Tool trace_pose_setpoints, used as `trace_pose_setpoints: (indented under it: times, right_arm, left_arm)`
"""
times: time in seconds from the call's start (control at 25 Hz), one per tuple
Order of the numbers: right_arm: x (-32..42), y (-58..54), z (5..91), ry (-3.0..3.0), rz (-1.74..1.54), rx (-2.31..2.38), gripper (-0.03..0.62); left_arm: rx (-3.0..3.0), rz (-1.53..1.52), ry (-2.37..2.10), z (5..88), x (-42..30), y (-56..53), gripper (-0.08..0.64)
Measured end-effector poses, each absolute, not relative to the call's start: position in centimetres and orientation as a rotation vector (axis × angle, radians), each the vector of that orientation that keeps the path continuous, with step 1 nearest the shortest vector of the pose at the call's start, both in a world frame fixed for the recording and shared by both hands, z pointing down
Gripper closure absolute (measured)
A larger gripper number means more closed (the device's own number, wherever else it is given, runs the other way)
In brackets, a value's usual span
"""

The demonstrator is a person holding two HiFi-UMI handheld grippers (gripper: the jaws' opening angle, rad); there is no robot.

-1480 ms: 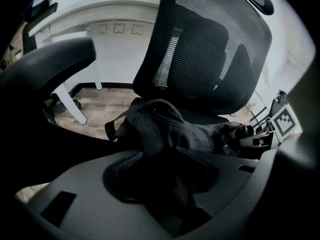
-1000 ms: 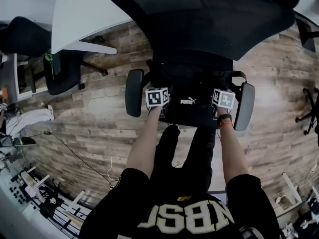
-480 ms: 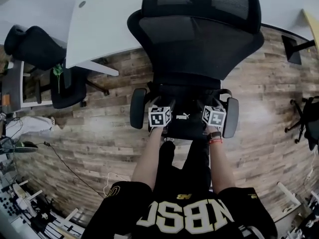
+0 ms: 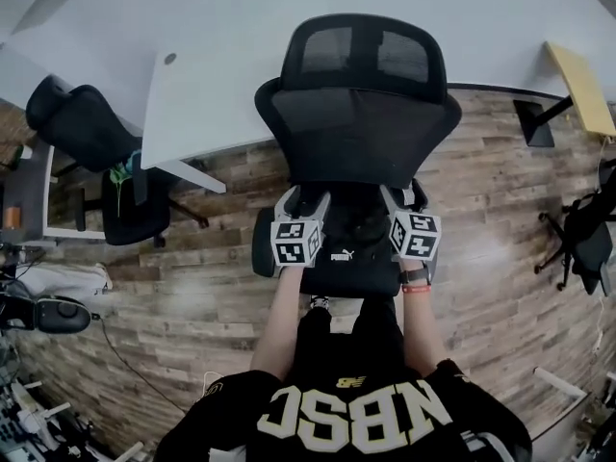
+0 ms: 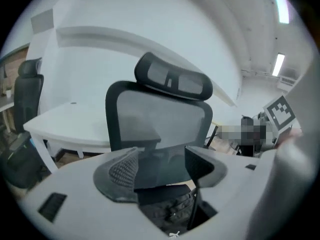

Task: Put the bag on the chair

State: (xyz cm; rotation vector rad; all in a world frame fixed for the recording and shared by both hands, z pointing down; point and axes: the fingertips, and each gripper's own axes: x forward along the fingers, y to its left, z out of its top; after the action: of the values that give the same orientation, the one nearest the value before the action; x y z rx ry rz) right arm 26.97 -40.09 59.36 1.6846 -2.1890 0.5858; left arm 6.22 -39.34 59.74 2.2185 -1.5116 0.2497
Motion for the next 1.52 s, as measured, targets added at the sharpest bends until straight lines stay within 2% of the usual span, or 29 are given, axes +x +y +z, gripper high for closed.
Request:
trace_pose_setpoints:
  times: [0.36,0.64,0.88,1.0,1.08,1.2,1.32,1.52]
  right_arm:
    - [26.8,-41.7,46.4,-2.322,0.351,1.827,0.287]
    - [27.0,-42.4,41.5,-2.372,0.237,1.892,0.288]
    - [27.0,-42.9,39.9,-2.374,0.167,1.913,0.373]
    - [26.7,-43.1,39.5,-2.380,0.152,1.905,0.403]
    - [26.6,-43.3,39.3,-2.389,0.153,1.900,0.431]
    - [26.7,-43.4,39.0,-2.393,0.143,1.916,0.521]
    - [26.7,-43.3,38.9,-2.395,0.134,1.925,0.580]
    - [26.4,-43.2,38.8,-2.406,0.132,1.913,0.588]
  left_arm:
    - [2.457,0.066,-1.735,43.6,6.5,-42.9,0.259]
    - [2.542,0.017,-1.785,39.0,7.6,-43.1,0.259]
    - [2.595,-0.029,-1.777,37.0,8.6,-43.5,0.266]
    - [2.599,-0.019,-1.785,36.7,8.9,-43.6,0.340]
    - [2.599,-0.019,-1.778,36.5,9.1,-43.8,0.363]
    - [2.602,-0.016,-1.778,36.3,9.3,-43.9,0.407]
    - [2.584,-0.023,-1.811,36.1,9.2,-43.9,0.464]
    - [2.597,-0.015,-1.813,35.7,9.5,-43.9,0.512]
